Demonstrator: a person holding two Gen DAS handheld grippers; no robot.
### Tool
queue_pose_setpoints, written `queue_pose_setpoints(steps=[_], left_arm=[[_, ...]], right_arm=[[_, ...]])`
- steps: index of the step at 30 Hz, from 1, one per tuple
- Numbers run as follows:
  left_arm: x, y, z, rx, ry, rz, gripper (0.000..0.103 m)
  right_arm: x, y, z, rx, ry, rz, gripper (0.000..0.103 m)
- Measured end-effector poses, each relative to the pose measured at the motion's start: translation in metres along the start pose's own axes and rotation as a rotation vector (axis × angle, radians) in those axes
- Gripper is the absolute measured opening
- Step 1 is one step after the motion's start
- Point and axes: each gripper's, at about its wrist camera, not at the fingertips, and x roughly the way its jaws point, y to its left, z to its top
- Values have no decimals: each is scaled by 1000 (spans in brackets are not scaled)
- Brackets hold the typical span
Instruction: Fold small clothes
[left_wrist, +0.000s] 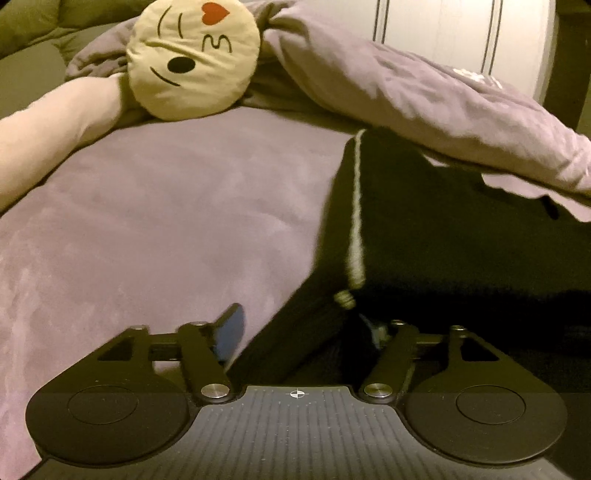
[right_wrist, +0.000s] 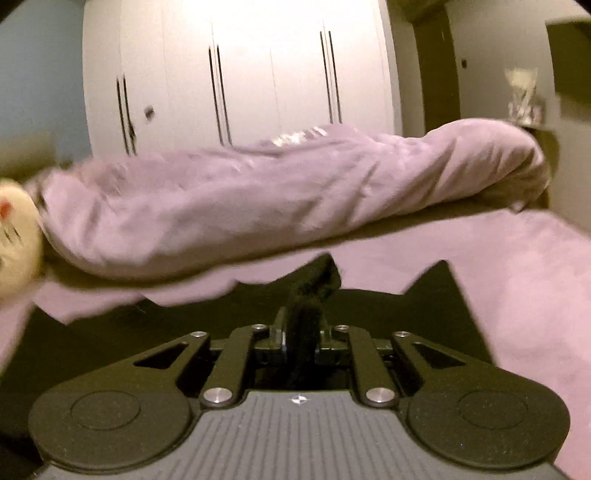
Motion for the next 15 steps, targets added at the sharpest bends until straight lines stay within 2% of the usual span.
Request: queue_pose_setpoints(steps=[2,6,11,15], left_arm=[[-11,7,-4,5,4,-12,78],[-43,35,-24,-36,27,-26,88],[-77,67,-71,-116,81,-40,94],[-104,65,-93,-77,80,-16,94]], right_arm=[[8,-6,-2,-18,90,-51,21],[-46,-41,-13,133,54,32,27],[-132,-75,-71,150,132,64,34],[-181,-105,-122,229,237,32,40]])
